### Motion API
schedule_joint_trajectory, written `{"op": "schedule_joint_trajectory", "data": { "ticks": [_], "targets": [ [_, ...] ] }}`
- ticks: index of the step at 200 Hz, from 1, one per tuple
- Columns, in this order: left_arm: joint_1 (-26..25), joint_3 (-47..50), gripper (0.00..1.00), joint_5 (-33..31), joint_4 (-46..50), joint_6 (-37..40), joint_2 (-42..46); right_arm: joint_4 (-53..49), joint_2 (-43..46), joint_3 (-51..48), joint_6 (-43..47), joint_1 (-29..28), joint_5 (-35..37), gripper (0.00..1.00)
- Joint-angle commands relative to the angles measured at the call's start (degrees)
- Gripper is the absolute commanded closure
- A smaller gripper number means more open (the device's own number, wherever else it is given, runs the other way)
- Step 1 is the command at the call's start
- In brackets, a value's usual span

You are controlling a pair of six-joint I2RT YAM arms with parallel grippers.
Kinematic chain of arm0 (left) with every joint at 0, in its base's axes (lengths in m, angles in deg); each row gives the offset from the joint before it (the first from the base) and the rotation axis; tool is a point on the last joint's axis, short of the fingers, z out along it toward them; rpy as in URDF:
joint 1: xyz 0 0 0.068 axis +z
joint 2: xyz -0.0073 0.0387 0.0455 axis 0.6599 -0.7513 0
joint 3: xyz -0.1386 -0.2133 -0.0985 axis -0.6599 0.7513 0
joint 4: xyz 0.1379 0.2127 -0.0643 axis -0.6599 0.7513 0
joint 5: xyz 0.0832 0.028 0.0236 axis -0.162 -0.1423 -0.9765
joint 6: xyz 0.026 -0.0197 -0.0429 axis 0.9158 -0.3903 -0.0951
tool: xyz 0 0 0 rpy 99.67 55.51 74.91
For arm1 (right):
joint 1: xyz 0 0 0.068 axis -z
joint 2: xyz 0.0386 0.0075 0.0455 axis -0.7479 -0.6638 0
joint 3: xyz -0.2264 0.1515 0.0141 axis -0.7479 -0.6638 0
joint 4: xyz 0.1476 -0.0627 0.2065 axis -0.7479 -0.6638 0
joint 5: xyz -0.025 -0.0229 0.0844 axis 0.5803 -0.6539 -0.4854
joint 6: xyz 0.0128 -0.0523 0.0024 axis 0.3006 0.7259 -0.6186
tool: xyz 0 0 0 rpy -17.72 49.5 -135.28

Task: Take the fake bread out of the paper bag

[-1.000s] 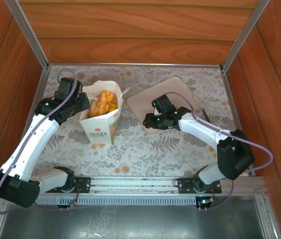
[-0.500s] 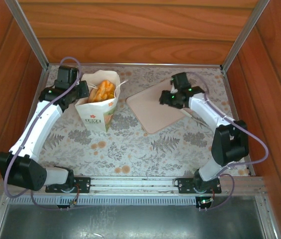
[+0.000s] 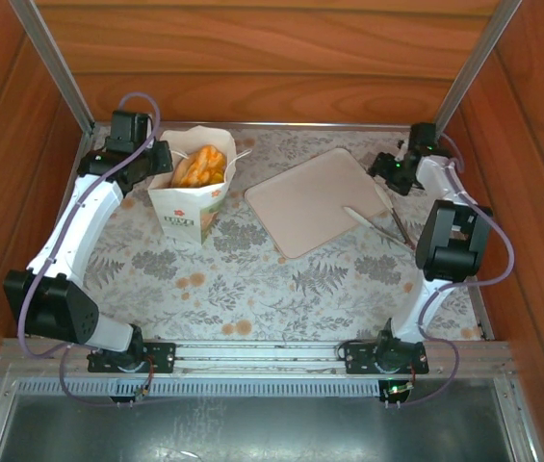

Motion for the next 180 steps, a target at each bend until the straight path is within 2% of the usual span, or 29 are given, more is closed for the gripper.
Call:
{"op": "schedule_joint_trajectory", "data": {
  "ticks": [1,38,80,104,111,151,180],
  "targets": [
    [0.59,-3.12,1.0,0.6,-4.28,2.21,-0.38,-0.03,-2.43,0.77,0.86,3.63,-8.0,0.17],
    [0.64,-4.19,1.0,0.04,-4.26,3.21,-1.29,2.03,-4.32,-1.35,0.68,8.2,-14.09,0.14],
    [0.54,-5.49,1.0,-0.79,-4.26,6.52,-1.46,3.16,-3.92,-6.11,0.68,10.58,-14.55,0.1],
    [0.55,-6.39,1.0,-1.35,-4.34,8.86,-1.94,4.31,-3.16,-9.04,0.13,11.17,-14.87,0.1],
    [0.54,-6.48,1.0,-1.69,-4.32,9.31,-2.08,4.82,-2.91,-9.88,-0.14,11.25,-14.97,0.06],
    [0.64,-7.43,1.0,-5.79,-4.34,11.3,-2.95,5.71,-1.83,-13.32,-0.88,11.26,-15.83,0.05],
    [0.5,-7.98,1.0,-4.69,-4.84,12.78,-3.31,6.55,-0.52,-16.49,-1.45,11.26,-16.5,0.06]
  ]
}}
